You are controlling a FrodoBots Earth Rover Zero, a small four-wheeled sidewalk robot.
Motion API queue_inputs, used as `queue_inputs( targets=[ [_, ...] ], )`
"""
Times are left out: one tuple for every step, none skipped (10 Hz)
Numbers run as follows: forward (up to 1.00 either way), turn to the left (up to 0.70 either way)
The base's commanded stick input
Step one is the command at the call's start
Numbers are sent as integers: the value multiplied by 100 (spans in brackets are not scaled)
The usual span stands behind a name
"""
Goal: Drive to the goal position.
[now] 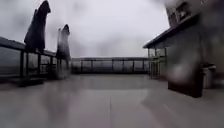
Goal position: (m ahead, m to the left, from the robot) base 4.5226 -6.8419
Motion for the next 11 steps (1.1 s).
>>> queue_inputs(
  targets=[
    [70, 27],
    [70, 9],
    [70, 0],
    [70, 0],
    [70, 0],
    [70, 0],
    [70, 0],
    [70, 0],
    [70, -8],
    [70, -27],
    [70, -27]
  ],
)
